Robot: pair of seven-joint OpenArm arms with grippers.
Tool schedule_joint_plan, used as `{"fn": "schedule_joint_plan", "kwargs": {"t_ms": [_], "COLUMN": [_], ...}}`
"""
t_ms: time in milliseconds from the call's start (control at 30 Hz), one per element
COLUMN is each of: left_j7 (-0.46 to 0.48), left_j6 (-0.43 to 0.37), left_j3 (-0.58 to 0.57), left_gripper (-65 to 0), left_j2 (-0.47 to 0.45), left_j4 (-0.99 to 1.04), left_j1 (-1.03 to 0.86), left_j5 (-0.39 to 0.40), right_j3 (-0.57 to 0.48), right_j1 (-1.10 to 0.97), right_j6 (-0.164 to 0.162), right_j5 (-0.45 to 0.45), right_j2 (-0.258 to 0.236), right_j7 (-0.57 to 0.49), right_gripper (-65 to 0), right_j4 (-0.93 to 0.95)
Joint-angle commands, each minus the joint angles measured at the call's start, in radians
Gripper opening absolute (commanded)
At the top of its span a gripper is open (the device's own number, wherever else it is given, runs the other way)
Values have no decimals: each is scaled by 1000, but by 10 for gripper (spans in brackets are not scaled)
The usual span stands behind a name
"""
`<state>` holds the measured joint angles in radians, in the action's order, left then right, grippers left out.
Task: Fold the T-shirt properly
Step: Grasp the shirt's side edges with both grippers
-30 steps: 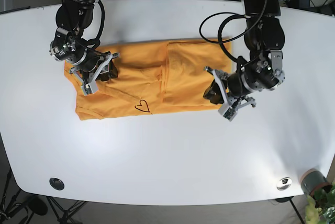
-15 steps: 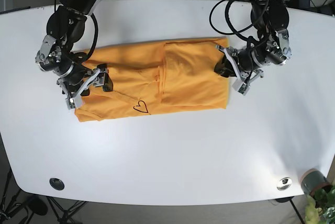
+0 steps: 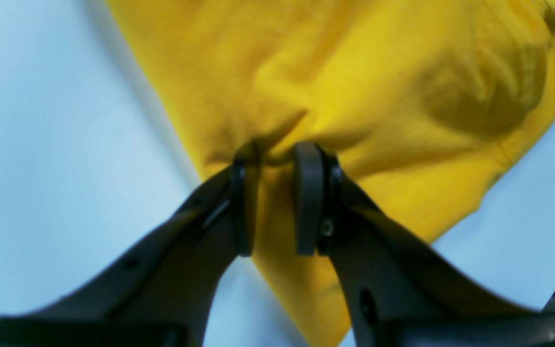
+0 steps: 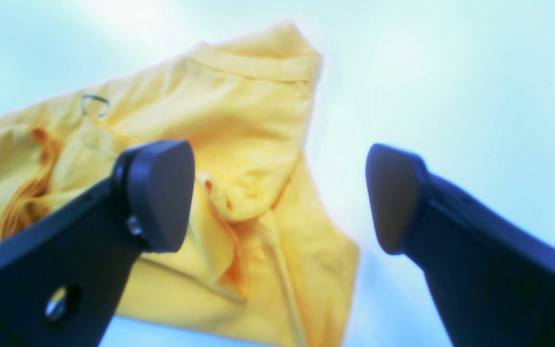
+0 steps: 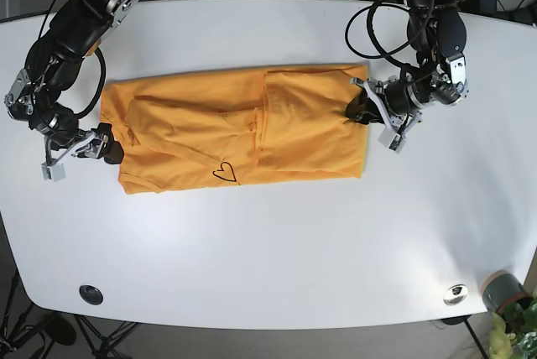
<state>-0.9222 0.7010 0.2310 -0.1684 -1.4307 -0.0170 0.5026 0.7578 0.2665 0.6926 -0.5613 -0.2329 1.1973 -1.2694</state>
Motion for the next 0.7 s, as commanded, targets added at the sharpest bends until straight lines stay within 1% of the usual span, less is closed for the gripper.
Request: {"fn": "schedule_joint_plan", "kwargs": {"t_ms": [0,100,200,300,400,500,533,667], "left_j7": [-1,-1,-1,-1,-1,-1,1,1], "left_j6": [-3,-3,-3,-3,-3,-3,-3,-3], "left_j3": [3,3,5,3,3,3,3,3], "left_gripper": [-540,-540,-540,-540,-540,-540,-540,-540], "left_j2": [-18,-18,-38,-41,-41,-44,-46,-46], "left_j4": [-6,-9,-8,-8,-8,-6,-3,32], "left_j1": [15,25,47,58,58,59,61,87], "left_j5": [-12,-14,-15,-15,-15,-17,-17,-17], "right_j3": [9,10,15,12,10,9,9,9], "right_j1": [26,21,15,-6,-26,-52,-60,-72], "right_j6": [6,6,6,6,6,6,6,6], "right_j5": [-16,-16,-16,-18,-18,-18,-18,-16], "right_j2": [-50,-66,-64,-56,-21,20,50,131], "right_j7": [-49,-87,-112,-116,-113,-93,-72,-18], "right_gripper": [-119,-119,-120,-122,-122,-122,-122,-122], "right_j4": [78,141,191,202,191,119,84,-28]}}
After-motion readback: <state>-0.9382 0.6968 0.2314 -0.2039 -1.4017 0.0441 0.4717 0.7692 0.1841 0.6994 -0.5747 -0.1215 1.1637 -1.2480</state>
